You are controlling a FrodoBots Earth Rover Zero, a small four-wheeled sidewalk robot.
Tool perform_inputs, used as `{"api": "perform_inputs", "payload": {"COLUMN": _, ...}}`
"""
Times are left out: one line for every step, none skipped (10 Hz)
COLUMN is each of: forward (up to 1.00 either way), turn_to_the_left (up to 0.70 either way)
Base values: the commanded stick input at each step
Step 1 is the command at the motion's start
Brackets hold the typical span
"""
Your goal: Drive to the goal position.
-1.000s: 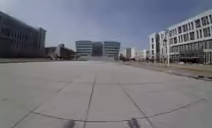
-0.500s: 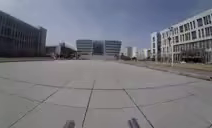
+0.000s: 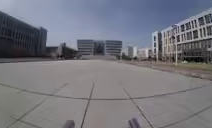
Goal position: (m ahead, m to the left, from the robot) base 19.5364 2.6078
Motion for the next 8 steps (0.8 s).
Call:
{"api": "perform_inputs", "payload": {"forward": 1.00, "turn_to_the_left": 0.00}}
{"api": "perform_inputs", "payload": {"forward": 1.00, "turn_to_the_left": 0.00}}
{"api": "perform_inputs", "payload": {"forward": 1.00, "turn_to_the_left": 0.00}}
{"api": "perform_inputs", "payload": {"forward": 1.00, "turn_to_the_left": 0.00}}
{"api": "perform_inputs", "payload": {"forward": 1.00, "turn_to_the_left": 0.00}}
{"api": "perform_inputs", "payload": {"forward": 1.00, "turn_to_the_left": 0.00}}
{"api": "perform_inputs", "payload": {"forward": 1.00, "turn_to_the_left": 0.00}}
{"api": "perform_inputs", "payload": {"forward": 1.00, "turn_to_the_left": 0.00}}
